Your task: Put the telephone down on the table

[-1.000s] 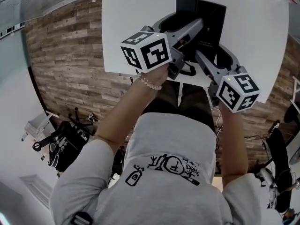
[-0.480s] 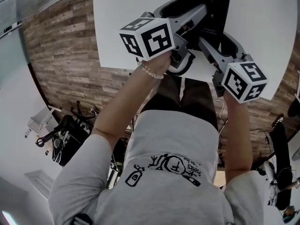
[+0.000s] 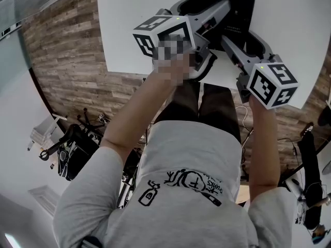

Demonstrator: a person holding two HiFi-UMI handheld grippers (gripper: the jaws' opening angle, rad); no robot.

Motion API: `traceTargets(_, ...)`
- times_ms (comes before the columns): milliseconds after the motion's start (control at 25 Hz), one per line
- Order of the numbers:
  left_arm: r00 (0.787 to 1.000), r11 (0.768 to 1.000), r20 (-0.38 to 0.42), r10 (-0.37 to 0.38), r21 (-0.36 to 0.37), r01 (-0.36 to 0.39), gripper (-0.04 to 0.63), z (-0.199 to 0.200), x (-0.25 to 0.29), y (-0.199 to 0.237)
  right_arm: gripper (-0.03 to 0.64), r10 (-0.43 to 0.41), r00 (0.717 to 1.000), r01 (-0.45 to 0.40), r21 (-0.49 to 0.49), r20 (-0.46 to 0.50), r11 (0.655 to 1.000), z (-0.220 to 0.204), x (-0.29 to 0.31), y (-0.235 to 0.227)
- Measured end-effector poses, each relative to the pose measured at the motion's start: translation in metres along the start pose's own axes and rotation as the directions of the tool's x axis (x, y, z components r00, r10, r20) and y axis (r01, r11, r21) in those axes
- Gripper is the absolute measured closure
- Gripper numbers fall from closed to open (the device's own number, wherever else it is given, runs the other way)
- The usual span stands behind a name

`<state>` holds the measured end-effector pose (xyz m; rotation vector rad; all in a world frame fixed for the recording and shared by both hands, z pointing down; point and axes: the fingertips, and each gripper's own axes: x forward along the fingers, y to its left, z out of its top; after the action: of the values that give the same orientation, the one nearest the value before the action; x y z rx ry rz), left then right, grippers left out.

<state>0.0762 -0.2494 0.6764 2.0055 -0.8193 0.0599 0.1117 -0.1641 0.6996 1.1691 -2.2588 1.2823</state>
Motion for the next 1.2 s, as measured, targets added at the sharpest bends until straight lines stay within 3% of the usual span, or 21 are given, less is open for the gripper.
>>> traceTargets(320,1.0,0.997,0.009,-0.005,0.073,0.004,0.316,-0.006,0.001,-0.007,0.353,-0.012,1.0,0.013,0.012,-0.015,1.0,-0.008,-0.001,-0.005)
traceTargets(800,1.0,0.997,0.015,-0.015,0.075,0.013,0.31,-0.01,0.003,0.001,0.353,-0.016,1.0,0.016,0.02,-0.024,1.0,-0.013,0.008,-0.009)
traceTargets(1200,0.995,0.993,-0.031,0.09,0.077,-0.088,0.25,-0.003,-0.028,0.009,0.353,-0.097,0.994,0.096,-0.008,-0.047,0.995,-0.002,-0.006,-0.003)
